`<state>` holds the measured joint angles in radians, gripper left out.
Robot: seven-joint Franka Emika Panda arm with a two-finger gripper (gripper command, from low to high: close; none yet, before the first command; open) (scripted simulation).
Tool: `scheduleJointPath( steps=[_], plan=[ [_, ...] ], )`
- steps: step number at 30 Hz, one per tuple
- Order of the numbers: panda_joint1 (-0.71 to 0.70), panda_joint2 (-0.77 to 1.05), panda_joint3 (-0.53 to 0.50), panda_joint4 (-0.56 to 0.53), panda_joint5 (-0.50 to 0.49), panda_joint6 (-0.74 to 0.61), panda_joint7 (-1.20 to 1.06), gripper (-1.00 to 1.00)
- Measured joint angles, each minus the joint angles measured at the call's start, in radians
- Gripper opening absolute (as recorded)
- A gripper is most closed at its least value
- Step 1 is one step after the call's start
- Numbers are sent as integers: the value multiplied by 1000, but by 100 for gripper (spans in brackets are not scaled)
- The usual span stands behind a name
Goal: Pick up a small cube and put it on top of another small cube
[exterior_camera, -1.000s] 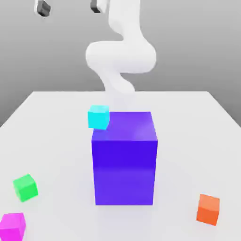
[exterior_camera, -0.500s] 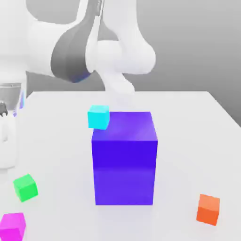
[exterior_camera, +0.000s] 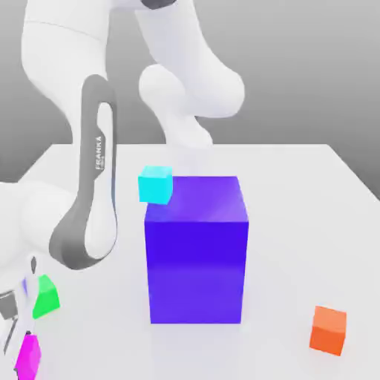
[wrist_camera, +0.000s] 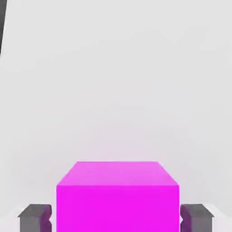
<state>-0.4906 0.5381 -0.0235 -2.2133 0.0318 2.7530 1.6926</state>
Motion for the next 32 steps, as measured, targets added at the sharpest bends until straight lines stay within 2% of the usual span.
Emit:
scheduleJointPath(
  steps=[3,7,13,17,22,23,29,32],
  plan=[
    [-1,-2,1,0,0,-2,1,-100],
    [3,-126,-5,-29,-6,-97,5,-100],
    [-55,-341,-37,-217,24,-121,-39,-100],
    [-104,-475,-79,-356,-10,-118,-29,-100],
    [-116,-368,-69,-381,9,13,-45,-100],
    [-120,-335,-63,-380,19,45,-52,100],
    [-123,-319,-59,-380,23,59,-56,100],
    [-117,-379,-70,-383,5,2,-43,100]
  ],
)
